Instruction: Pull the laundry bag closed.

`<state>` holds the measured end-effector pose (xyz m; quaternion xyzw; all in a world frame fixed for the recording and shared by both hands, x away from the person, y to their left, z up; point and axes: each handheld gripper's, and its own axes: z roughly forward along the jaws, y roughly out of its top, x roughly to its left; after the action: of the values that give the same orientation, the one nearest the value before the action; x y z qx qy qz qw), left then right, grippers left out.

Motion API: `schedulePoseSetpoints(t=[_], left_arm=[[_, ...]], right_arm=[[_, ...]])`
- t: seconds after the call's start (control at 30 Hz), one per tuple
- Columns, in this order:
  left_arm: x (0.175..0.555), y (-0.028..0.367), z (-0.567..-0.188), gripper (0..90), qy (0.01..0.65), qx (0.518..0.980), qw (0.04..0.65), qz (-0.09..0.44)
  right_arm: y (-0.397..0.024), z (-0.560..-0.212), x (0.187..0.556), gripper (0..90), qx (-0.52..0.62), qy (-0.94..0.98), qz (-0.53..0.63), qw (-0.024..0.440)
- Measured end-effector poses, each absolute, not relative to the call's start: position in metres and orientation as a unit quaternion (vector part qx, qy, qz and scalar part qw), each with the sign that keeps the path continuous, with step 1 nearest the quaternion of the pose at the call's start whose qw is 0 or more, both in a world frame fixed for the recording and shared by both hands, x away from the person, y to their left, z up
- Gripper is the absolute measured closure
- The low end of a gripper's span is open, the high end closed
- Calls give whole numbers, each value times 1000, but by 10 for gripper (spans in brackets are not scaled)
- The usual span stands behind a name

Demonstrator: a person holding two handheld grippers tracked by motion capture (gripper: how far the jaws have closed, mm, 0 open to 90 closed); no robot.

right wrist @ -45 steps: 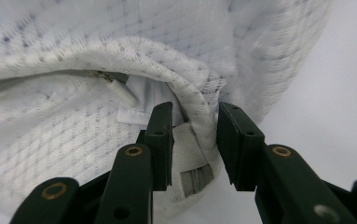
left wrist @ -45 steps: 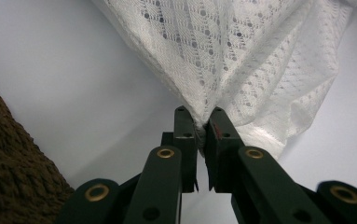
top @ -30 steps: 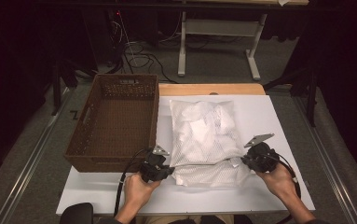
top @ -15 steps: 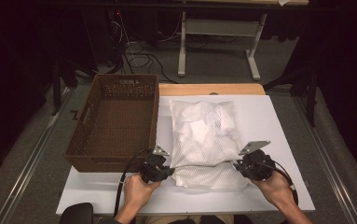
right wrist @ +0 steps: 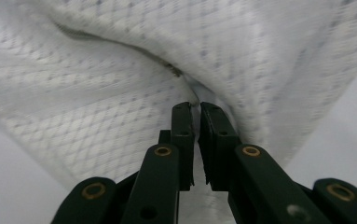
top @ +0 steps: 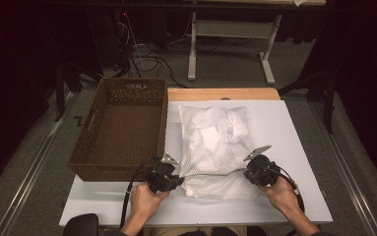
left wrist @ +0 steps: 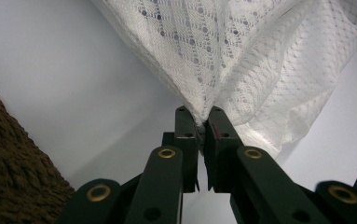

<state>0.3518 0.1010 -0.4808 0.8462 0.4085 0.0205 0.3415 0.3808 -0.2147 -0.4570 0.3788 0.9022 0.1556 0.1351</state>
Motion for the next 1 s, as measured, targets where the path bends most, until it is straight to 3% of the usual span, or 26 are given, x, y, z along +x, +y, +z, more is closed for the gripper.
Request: schedulePoseSetpoints(t=[0.3,0.47,0.73,1.0], left_arm=[[351,101,-480,851,404,849,339,20],[352,101,-481,852,406,848,340,18],[352,101,-481,852,406,848,340,16],[352,102,-482,851,406,847,342,13]], right_arm=[[-213,-465,398,855,393,887,158,182],[-211,-468,398,835,391,887,162,185],[-217,-456,374,772,363,902,164,169],[-213,-474,387,736,378,904,137,147]])
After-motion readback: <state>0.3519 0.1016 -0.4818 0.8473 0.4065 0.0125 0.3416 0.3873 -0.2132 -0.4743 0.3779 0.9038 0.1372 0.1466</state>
